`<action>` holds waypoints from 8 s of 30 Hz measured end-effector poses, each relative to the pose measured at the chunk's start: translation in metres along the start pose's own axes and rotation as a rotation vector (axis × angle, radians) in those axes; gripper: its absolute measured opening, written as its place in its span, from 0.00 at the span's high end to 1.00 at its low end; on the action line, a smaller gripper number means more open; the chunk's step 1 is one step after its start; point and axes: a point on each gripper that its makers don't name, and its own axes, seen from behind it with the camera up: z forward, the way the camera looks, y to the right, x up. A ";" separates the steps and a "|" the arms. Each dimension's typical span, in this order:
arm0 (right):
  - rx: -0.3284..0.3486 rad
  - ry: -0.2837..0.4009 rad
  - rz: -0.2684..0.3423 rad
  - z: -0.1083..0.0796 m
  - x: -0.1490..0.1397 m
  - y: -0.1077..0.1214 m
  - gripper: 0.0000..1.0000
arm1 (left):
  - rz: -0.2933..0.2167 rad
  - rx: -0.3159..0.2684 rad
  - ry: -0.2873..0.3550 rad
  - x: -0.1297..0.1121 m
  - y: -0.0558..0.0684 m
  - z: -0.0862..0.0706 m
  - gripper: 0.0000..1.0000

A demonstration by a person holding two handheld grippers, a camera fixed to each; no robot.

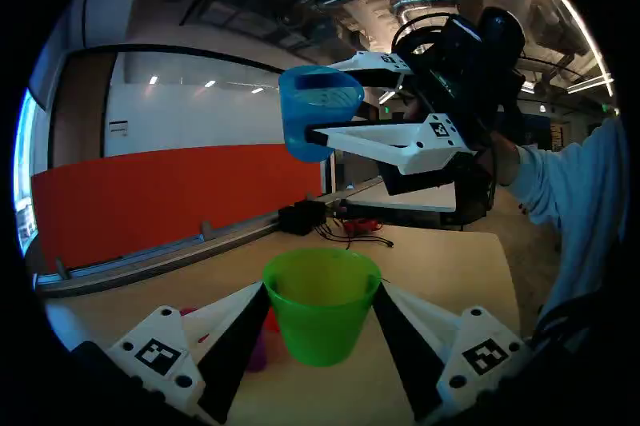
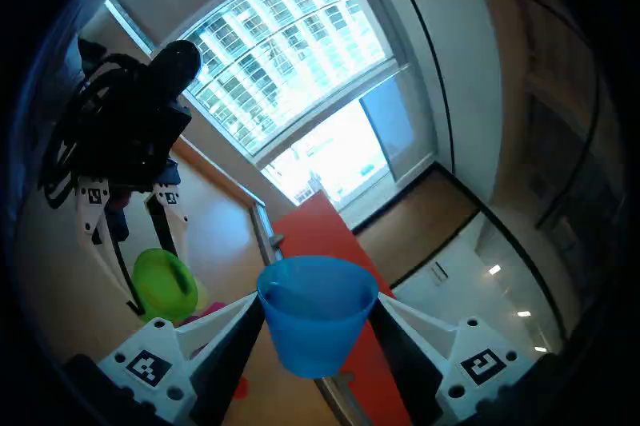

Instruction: Pour water

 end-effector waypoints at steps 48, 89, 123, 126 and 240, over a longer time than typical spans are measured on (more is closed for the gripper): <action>-0.072 0.003 -0.336 0.014 0.018 0.038 0.11 | -0.010 -0.021 0.014 0.004 0.003 0.006 0.14; -0.103 0.001 -0.548 0.018 0.038 0.065 0.11 | -0.006 -0.029 0.022 0.008 0.010 0.007 0.14; -0.139 0.004 -0.791 0.019 0.057 0.066 0.11 | -0.012 -0.030 0.030 0.010 0.009 0.008 0.14; -0.142 0.008 -0.818 0.019 0.061 0.062 0.11 | -0.012 -0.029 0.031 0.010 0.009 0.008 0.14; 0.102 0.029 0.819 -0.042 -0.005 -0.028 0.10 | -0.001 0.089 0.029 0.021 -0.036 -0.026 0.14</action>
